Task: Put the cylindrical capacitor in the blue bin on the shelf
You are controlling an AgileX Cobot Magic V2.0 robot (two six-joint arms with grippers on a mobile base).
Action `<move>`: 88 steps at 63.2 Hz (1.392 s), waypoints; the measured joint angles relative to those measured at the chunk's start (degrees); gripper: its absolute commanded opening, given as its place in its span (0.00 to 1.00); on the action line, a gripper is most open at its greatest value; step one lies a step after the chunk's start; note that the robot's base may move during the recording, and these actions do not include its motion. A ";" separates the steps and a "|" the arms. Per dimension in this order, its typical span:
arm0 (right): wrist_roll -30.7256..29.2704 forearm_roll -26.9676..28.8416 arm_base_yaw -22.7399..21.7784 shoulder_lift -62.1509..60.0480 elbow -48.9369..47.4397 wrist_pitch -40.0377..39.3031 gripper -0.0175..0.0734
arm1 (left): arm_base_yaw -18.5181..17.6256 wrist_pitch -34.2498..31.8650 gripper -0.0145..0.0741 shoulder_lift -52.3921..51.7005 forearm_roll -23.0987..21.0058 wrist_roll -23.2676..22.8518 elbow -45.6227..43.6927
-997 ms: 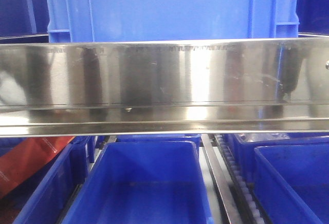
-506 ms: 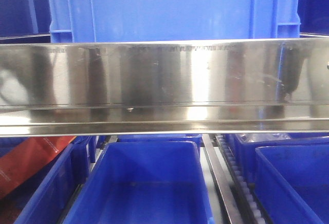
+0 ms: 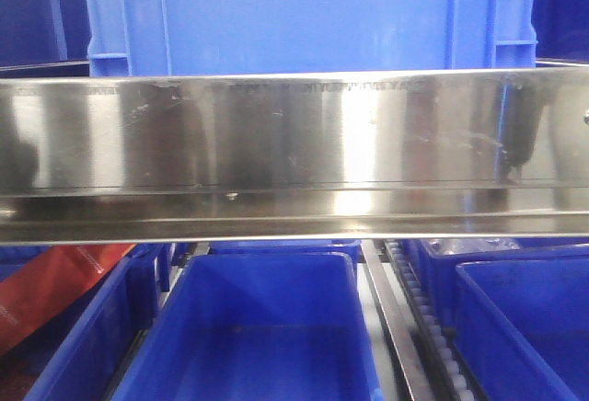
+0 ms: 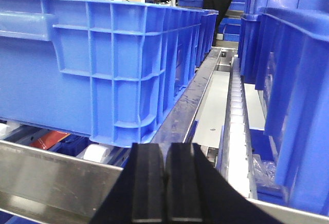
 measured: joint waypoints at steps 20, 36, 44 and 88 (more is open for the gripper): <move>-0.10 0.00 0.00 0.00 0.00 0.00 0.01 | -1.90 -1.13 0.04 0.00 -0.11 0.00 0.89; -0.08 0.00 0.00 0.00 0.00 0.00 0.01 | -2.03 -1.67 0.04 -0.04 -0.23 0.00 0.97; -0.08 0.00 0.00 0.00 0.00 0.00 0.01 | -2.03 -1.87 0.04 -0.04 -0.23 0.00 0.97; -0.08 0.00 -3.49 0.00 0.00 -0.73 0.01 | -2.03 -1.92 0.04 -0.04 -0.23 0.00 0.97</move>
